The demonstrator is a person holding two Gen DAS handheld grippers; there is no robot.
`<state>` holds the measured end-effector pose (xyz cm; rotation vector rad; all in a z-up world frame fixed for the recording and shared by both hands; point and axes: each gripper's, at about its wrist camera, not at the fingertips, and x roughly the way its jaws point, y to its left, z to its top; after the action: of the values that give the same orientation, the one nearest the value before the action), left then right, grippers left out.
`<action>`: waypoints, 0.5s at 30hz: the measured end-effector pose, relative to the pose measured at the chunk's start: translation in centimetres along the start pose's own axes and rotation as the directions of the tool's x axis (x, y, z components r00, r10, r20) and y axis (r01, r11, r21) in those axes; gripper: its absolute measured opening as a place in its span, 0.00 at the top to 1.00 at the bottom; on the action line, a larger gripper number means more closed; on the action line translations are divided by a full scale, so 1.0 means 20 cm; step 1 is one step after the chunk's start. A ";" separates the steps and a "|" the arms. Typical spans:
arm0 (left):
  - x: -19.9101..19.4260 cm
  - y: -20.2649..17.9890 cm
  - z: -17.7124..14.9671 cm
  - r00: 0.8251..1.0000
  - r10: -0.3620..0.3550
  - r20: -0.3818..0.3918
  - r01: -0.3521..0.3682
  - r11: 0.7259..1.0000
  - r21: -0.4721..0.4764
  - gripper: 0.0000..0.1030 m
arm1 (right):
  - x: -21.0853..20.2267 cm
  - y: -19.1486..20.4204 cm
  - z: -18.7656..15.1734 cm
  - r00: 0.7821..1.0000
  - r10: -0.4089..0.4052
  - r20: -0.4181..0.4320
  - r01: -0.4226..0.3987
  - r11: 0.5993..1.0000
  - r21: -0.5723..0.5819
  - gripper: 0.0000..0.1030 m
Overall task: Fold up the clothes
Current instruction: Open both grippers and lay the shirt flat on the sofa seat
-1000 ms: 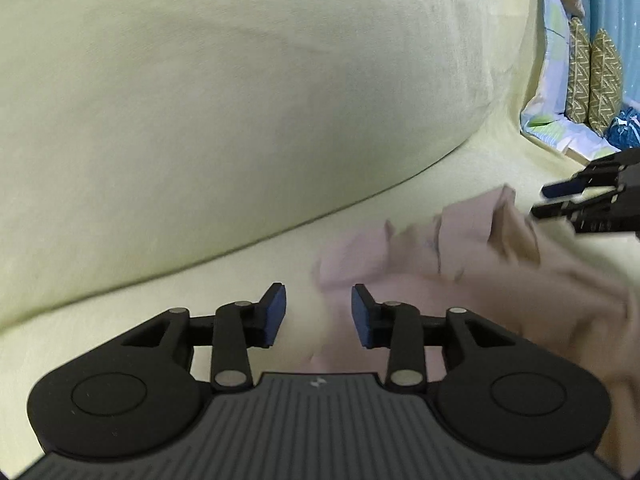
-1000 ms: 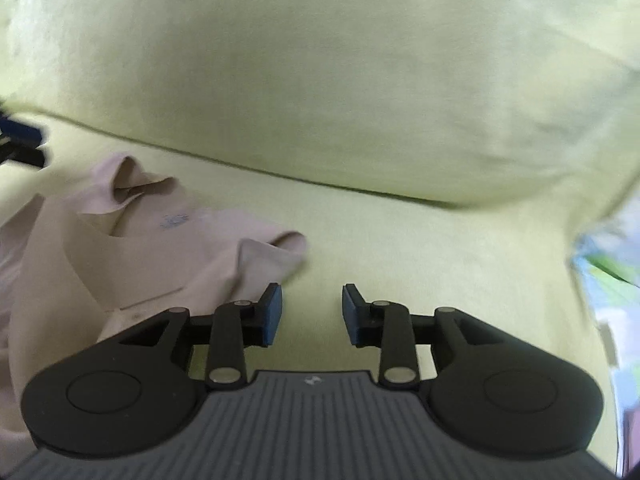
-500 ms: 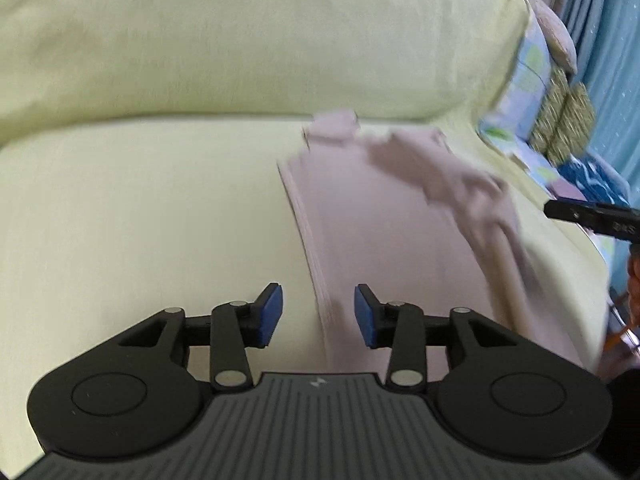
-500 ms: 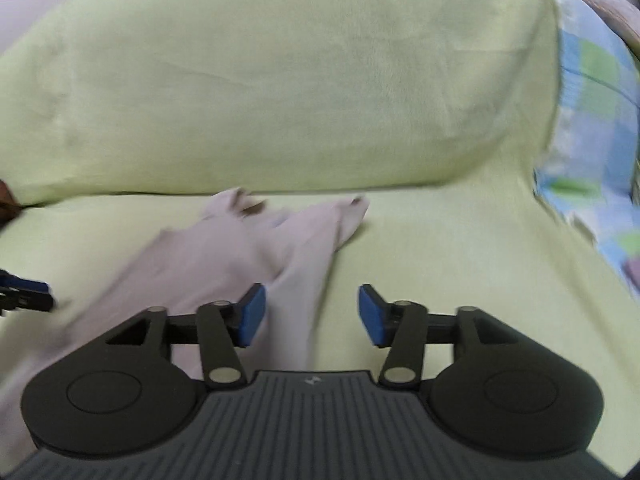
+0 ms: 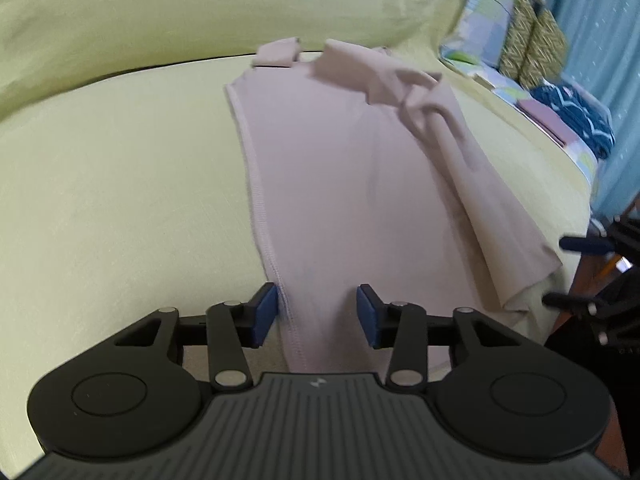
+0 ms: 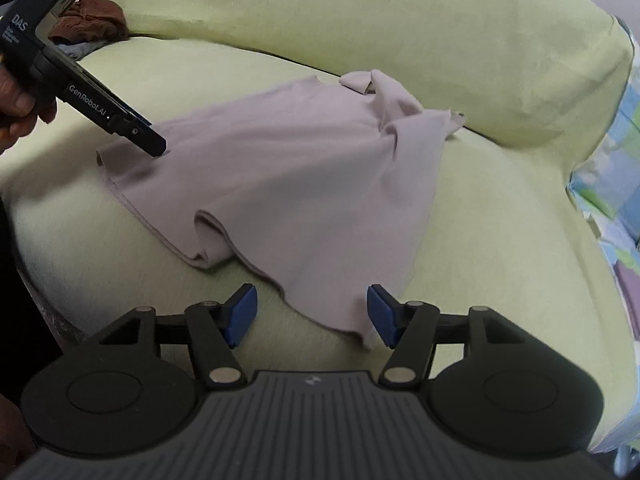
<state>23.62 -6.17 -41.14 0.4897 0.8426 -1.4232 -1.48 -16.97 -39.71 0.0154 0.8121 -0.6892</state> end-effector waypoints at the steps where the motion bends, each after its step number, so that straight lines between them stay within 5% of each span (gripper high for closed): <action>1: -0.01 0.00 0.00 1.000 0.000 0.000 0.000 1.000 0.006 0.89 | -0.01 -0.01 -0.01 1.000 -0.023 0.010 0.023 1.000 0.008 0.45; 9: -0.02 0.00 -0.01 1.000 -0.003 -0.009 0.003 1.000 0.012 0.92 | 0.01 -0.16 -0.13 0.999 -0.039 0.026 0.032 0.976 0.214 0.45; 12: -0.01 0.01 -0.01 1.000 -0.007 -0.013 0.007 1.000 -0.002 0.92 | 0.01 -0.31 -0.21 0.994 0.058 0.093 -0.096 0.871 0.482 0.45; 15: 0.00 0.00 -0.01 1.000 -0.005 -0.022 0.005 1.000 0.019 0.92 | 0.02 -0.40 -0.28 0.985 0.107 0.134 -0.167 0.779 0.605 0.52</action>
<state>23.54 -6.05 -41.13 0.5187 0.8487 -1.4338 -9.69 -21.97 -41.94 0.6305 0.4591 -0.7853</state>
